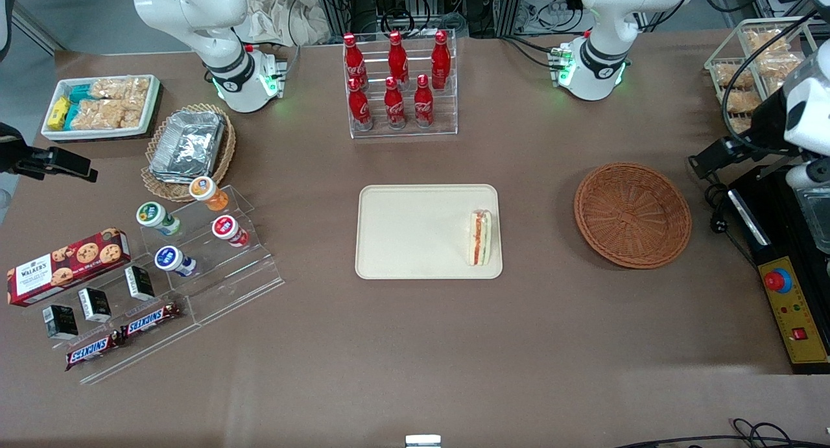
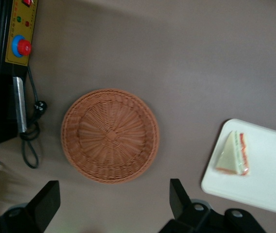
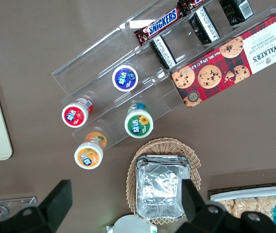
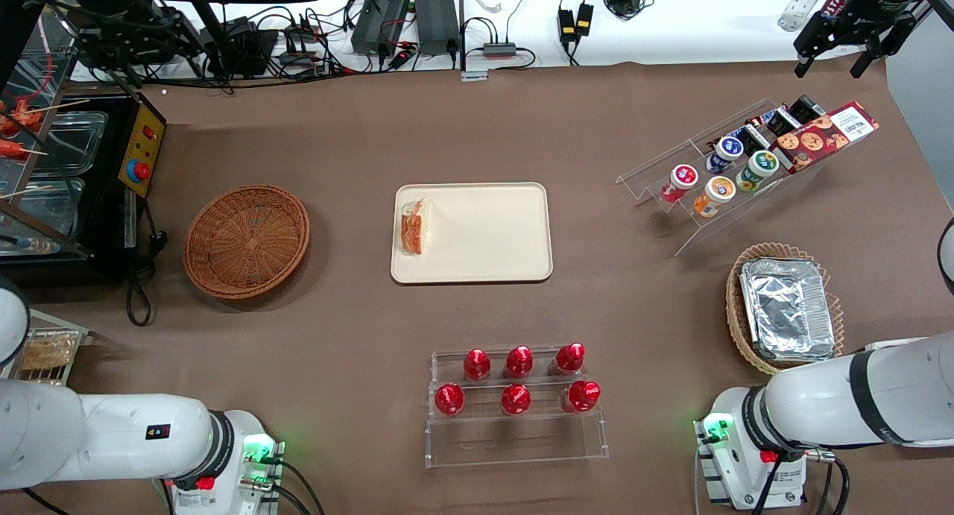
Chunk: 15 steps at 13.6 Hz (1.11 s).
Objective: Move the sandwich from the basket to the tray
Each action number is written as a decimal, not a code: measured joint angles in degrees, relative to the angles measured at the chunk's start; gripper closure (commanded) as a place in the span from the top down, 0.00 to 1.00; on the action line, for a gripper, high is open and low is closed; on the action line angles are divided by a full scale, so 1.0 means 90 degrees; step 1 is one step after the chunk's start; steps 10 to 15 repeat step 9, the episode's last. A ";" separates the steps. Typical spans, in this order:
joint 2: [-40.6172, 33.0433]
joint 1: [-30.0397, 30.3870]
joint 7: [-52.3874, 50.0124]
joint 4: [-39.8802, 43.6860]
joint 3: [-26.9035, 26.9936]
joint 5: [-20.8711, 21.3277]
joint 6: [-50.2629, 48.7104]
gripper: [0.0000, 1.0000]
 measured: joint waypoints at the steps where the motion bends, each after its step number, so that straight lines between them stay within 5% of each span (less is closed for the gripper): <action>1: -0.0206 -0.0004 0.0345 -0.0241 0.0073 -0.0001 0.0009 1.00; 5: -0.0807 -0.0007 0.1291 -0.0760 0.0299 -0.0001 -0.0015 1.00; 15: -0.0607 -0.0088 0.1388 -0.0414 0.0287 0.0000 -0.0279 1.00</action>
